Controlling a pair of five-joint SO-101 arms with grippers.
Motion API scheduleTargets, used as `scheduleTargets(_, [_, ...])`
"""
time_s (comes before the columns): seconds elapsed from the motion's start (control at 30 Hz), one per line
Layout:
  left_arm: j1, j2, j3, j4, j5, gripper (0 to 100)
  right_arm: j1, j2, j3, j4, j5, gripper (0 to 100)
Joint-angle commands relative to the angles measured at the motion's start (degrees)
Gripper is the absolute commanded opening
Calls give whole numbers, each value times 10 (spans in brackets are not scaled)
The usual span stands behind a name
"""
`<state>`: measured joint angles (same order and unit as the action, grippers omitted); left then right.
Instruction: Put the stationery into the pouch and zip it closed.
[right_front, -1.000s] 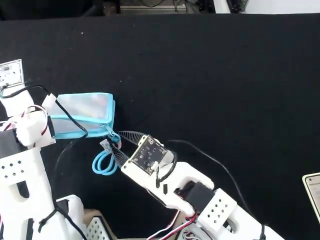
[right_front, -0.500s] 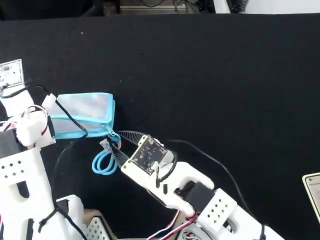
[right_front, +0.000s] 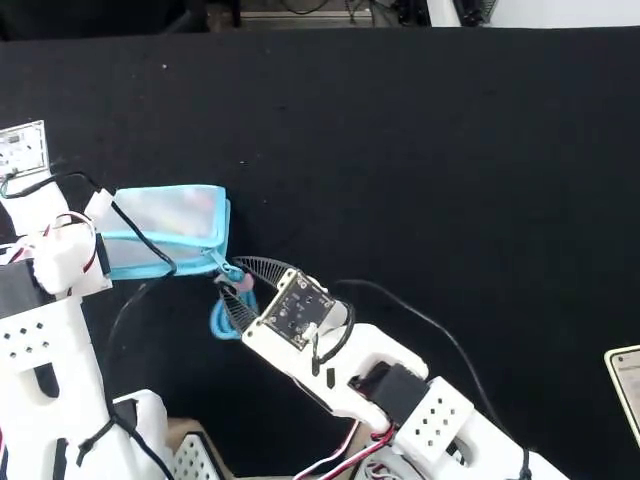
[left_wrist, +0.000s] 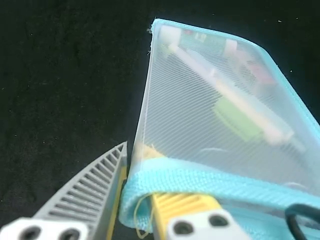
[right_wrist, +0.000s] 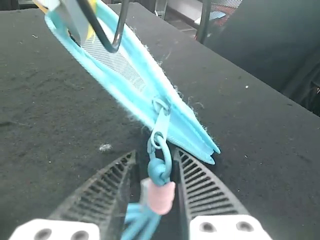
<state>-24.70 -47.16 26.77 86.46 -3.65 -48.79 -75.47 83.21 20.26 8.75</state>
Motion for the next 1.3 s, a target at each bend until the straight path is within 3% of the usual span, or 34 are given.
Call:
scheduleTargets(0.0, [-6,3,-3,-8,5,30,-4,-12,-31,-12,-5,113])
scheduleTargets(0.6, [-6,3,-3,-8,5,30,-4,-12,-41,-15,-5,98])
scheduleTargets(0.8, [-7,3,-3,-8,5,30,-4,-12,-37,-32,-77,98])
scheduleTargets(1.13, [-7,3,-3,-8,5,30,-2,-11,-36,-31,-76,57])
scheduleTargets(1.2, [-7,3,-3,-8,5,30,-2,-11,-36,-31,-52,9])
scheduleTargets(1.27, [-8,3,-3,-8,5,30,-2,-11,-36,-31,-34,27])
